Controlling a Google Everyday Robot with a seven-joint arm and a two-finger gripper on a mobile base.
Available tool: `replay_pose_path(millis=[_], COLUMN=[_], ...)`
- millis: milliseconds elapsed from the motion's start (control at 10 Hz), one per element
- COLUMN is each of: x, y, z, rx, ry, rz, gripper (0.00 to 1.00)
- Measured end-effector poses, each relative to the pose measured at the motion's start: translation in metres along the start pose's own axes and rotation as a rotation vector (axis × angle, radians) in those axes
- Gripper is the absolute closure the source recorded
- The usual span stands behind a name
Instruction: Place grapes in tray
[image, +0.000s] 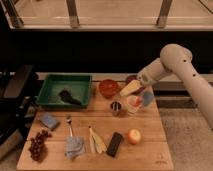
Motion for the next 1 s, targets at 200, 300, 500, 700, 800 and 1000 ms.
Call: replay_pose_path(millis=[200,300,500,700,800,1000], x=[-0.001,0.0,0.002,0.002,0.001,-0.003], y=[-0.002,-0.007,-0.03,-0.052,-0.065,-0.089], z=[0.001,0.007,0.038,0.072,0.09,0.117], rx=[-0.008,-0.011,0.011,0.056,0.079,0.11], ry=[-0.016,-0.033,-0.066,-0.091,-0.105,-0.124], rz=[-0.022,-0.045,-0.09,-0.116,-0.124,-0.106], gripper=[0.2,0.2,0.2,0.2,0.2,0.2])
